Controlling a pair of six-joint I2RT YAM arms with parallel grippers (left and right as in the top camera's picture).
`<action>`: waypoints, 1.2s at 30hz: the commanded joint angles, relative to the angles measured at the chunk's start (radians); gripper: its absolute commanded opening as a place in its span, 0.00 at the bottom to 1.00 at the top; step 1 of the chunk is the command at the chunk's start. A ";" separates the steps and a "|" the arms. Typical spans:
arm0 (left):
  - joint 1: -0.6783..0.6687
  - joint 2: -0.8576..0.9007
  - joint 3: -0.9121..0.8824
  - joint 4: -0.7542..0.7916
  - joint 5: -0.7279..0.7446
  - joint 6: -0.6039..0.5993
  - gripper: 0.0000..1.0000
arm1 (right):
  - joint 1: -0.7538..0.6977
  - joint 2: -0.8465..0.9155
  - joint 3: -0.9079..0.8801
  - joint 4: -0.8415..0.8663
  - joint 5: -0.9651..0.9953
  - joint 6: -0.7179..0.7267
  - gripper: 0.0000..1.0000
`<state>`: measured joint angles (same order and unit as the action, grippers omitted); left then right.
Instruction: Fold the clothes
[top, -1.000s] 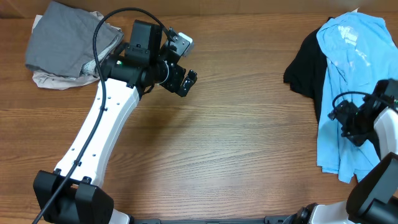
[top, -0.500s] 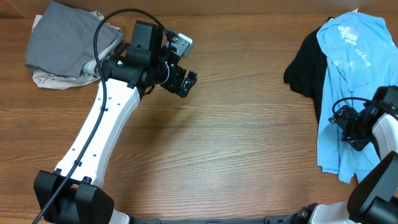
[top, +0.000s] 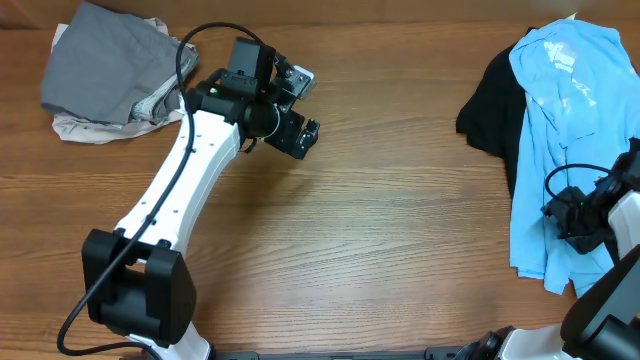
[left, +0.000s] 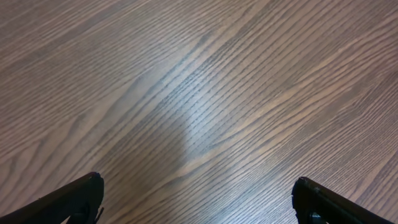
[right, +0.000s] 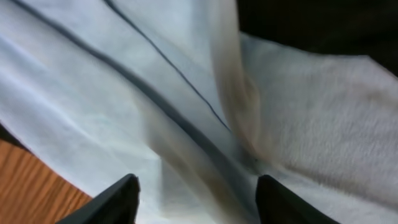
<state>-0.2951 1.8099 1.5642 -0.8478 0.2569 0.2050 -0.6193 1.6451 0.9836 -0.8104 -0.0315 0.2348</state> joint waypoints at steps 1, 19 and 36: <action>-0.008 0.005 0.020 0.003 0.005 -0.026 0.99 | -0.001 -0.003 -0.032 -0.003 0.036 -0.002 0.61; -0.006 0.004 0.248 -0.022 -0.003 -0.027 0.87 | 0.122 -0.056 0.402 -0.382 -0.172 -0.071 0.04; -0.006 0.004 0.296 -0.015 0.007 -0.026 0.98 | 0.410 -0.199 1.196 -0.883 -0.305 -0.134 0.04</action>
<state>-0.2951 1.8118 1.8374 -0.8650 0.2565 0.1829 -0.2638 1.5562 2.0941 -1.6894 -0.2749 0.1074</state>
